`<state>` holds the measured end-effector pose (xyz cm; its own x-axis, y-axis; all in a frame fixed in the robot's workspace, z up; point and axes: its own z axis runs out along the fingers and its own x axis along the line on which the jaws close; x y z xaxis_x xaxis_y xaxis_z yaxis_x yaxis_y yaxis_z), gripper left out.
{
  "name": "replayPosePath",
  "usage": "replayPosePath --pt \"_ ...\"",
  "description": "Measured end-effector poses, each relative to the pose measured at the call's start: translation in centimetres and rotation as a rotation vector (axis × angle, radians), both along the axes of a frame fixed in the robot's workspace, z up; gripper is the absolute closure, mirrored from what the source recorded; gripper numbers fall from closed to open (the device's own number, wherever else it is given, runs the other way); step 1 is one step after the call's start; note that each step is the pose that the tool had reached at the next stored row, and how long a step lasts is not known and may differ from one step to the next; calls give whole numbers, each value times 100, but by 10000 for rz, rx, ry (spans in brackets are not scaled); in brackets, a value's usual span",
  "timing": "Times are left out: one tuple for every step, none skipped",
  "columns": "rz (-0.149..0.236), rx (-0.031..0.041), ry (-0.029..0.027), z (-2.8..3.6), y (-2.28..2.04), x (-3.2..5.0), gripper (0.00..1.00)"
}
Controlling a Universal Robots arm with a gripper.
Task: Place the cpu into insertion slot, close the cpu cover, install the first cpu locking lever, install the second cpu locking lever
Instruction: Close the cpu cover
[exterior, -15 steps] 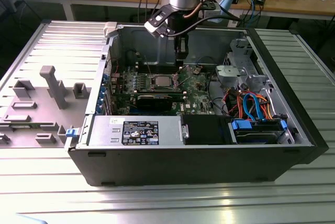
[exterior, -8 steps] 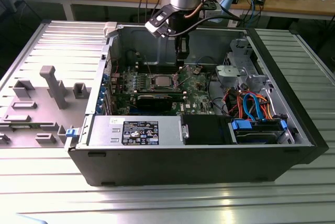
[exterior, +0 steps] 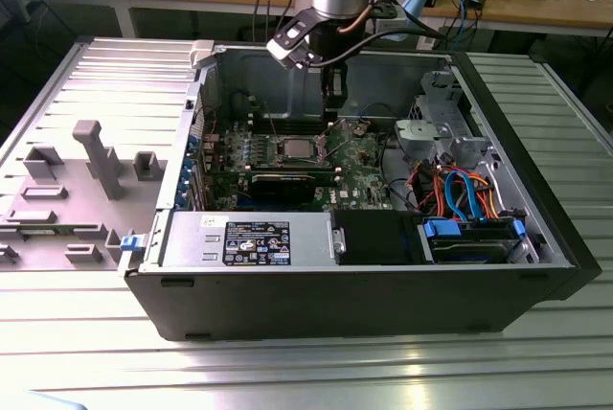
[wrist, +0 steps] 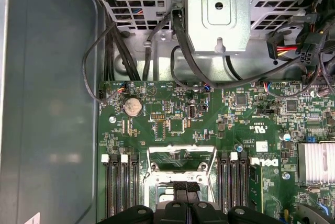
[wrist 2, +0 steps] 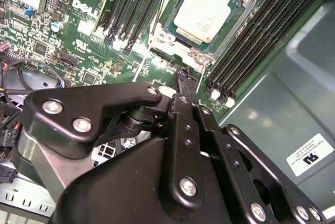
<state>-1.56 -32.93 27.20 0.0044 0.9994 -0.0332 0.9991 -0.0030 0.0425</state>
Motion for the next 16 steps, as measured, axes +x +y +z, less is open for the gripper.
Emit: replayPosePath --pt "-1 0 0 0 0 4 89" --pt "-1 0 0 0 0 7 89" --pt "0 0 0 0 0 8 89" --pt "-1 -1 0 0 0 9 89" --pt "-1 0 0 0 0 10 89" --pt "-1 0 0 0 0 11 89" --pt "0 -1 0 0 0 12 89" --pt "0 0 0 0 0 13 89" --pt "0 0 0 0 0 14 89" --pt "0 0 0 0 0 15 89" --pt "0 0 0 0 0 18 89" --pt "1 0 0 0 0 24 89" --pt "-1 0 0 0 0 30 89" --pt "0 0 0 0 0 42 89" --pt "-1 0 0 0 0 52 89" --pt "0 -1 0 0 0 66 89"
